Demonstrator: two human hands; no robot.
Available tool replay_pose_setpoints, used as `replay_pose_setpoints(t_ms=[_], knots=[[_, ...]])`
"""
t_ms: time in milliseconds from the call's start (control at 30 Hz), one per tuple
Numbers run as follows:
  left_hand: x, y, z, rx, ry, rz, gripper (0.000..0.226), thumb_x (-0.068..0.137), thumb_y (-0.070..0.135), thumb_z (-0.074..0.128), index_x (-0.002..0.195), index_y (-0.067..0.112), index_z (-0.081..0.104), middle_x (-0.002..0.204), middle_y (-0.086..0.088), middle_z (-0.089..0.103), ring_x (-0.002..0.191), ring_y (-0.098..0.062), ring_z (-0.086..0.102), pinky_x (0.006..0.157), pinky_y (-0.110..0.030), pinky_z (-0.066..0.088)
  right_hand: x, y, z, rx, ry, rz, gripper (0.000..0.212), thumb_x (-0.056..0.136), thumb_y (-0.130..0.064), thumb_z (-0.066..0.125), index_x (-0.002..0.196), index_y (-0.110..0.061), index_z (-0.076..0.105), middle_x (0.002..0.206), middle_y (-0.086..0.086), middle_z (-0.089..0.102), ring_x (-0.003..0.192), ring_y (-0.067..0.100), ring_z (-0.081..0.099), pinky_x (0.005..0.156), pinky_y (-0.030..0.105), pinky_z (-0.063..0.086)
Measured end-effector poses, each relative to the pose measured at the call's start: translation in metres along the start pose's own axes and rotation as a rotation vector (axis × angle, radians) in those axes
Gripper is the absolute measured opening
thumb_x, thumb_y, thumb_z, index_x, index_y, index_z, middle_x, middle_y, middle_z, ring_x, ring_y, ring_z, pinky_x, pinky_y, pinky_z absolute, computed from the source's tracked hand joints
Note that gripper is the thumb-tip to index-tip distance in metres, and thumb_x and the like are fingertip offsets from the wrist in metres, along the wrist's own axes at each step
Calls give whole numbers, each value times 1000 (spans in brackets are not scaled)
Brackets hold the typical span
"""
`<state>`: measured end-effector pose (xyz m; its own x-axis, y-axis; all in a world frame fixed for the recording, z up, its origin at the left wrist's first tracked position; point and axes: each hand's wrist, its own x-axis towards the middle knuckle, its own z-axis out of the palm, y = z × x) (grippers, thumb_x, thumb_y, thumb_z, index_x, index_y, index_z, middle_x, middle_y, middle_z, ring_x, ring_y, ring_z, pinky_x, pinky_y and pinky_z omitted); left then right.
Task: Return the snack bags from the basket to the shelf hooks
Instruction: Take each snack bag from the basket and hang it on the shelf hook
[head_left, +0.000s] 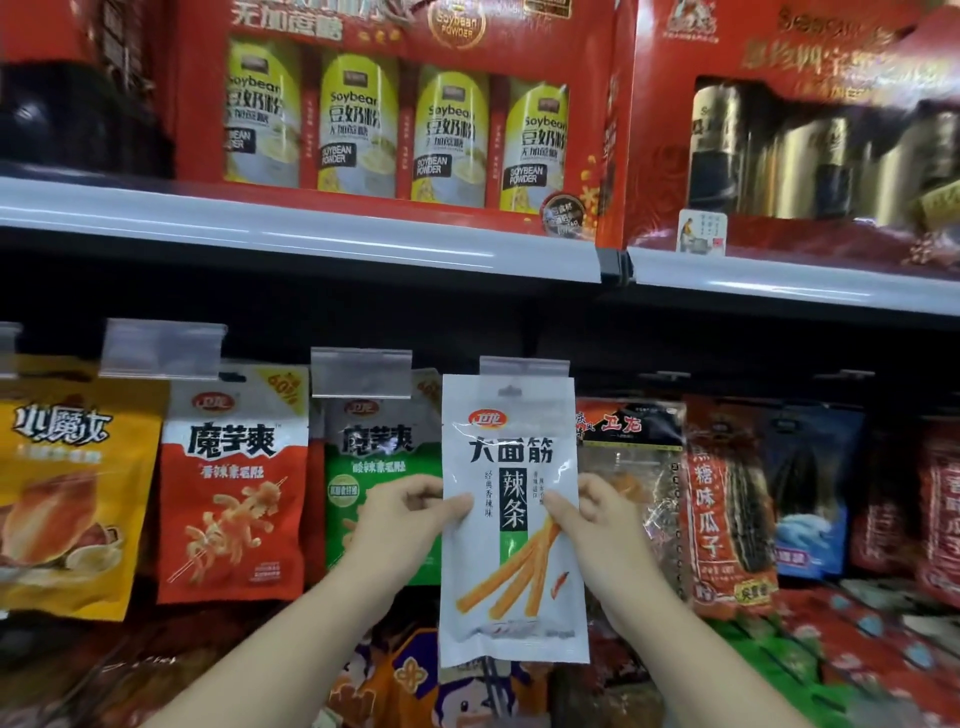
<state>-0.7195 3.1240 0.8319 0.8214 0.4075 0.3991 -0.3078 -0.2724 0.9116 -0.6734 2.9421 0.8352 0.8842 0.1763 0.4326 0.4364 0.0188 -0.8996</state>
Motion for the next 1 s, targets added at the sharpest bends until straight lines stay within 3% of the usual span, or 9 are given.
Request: replay_pose_setpoints(t_ms=[100,267,400,533,600,733,867,933,1000], knots=[[0,-2,-1,36,1,-7,9,78,28,77,71,25,75,78,-1,74,61,-9,55,61,-27,36,1,3,2,0,-12,14,6,95,-15,58,92,-15,63,83,1,77,77,22,74,80,46,58],[2,-4,0,35,19,1,9,79,27,76,70,26,75,72,4,74,50,-2,52,60,-28,33,4,4,5,-13,-6,7,7,95,-15,57,94,-15,64,84,1,77,78,20,74,79,44,59],[8,-8,3,30,8,-12,10,80,20,76,72,15,75,80,-9,74,44,0,47,55,-24,34,11,10,7,-56,6,21,8,95,-14,57,94,-15,64,86,2,77,80,21,73,82,46,58],[18,-13,8,57,34,-13,11,78,22,78,70,16,75,82,-13,73,69,-32,62,74,-41,51,22,17,11,-73,18,56,9,95,-14,56,94,-17,65,86,2,76,81,21,73,82,46,58],[24,-15,10,71,44,-21,13,79,21,78,68,15,74,79,-10,74,77,-30,67,80,-39,53,29,20,13,-90,25,71,10,96,-15,56,93,-18,65,86,2,76,82,23,73,83,46,57],[35,-20,14,75,57,-35,15,80,21,76,72,9,73,79,-14,72,69,-17,59,69,-29,44,45,26,20,-139,48,71,9,95,-17,56,97,-16,65,97,2,73,92,22,70,84,43,56],[46,-19,16,96,90,-51,14,81,21,75,71,13,70,65,0,64,63,-13,53,59,-23,36,61,31,28,-186,68,72,8,97,-17,53,97,-16,62,85,-6,68,70,7,64,58,18,49],[52,-20,18,122,105,-60,19,82,21,74,66,16,65,58,5,57,55,-10,46,52,-21,32,68,31,31,-214,86,81,7,98,-15,52,98,-16,59,79,-6,64,72,11,65,59,22,50],[57,-20,19,180,107,-61,25,84,23,72,64,17,59,50,7,50,46,-6,38,43,-15,25,76,32,35,-211,107,108,7,98,-12,51,98,-17,55,82,-3,61,88,23,67,62,27,50]])
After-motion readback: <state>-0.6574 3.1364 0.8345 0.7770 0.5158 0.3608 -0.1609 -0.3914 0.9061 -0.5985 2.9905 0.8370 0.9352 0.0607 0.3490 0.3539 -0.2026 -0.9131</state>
